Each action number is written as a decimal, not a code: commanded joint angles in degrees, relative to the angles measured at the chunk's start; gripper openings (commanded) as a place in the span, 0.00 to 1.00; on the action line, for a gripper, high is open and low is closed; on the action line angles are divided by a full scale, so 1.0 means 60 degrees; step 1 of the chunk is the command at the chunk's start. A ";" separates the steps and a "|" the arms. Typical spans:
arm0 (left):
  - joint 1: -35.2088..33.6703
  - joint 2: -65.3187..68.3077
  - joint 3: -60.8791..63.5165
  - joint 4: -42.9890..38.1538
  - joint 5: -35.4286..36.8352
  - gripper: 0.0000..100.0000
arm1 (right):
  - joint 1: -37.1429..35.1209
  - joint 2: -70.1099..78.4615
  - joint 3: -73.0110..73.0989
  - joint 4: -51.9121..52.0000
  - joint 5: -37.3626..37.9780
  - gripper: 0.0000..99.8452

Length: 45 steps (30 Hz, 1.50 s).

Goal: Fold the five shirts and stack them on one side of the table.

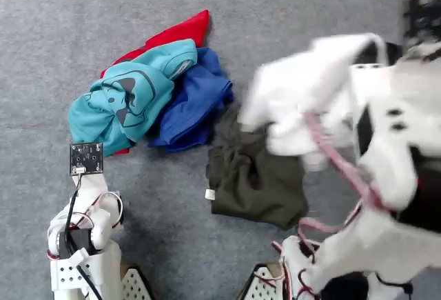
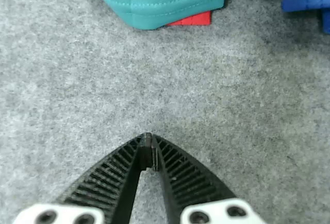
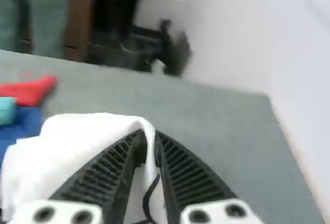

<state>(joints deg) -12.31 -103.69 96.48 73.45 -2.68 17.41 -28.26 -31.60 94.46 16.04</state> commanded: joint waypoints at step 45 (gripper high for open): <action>0.0784 0.0088 -0.3832 -0.0733 -0.2476 0.03 | 0.1978 0.0037 1.4718 -0.7546 0.0542 0.04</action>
<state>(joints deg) -9.05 -103.69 82.24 69.93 -15.08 27.52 -28.18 52.35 56.75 18.77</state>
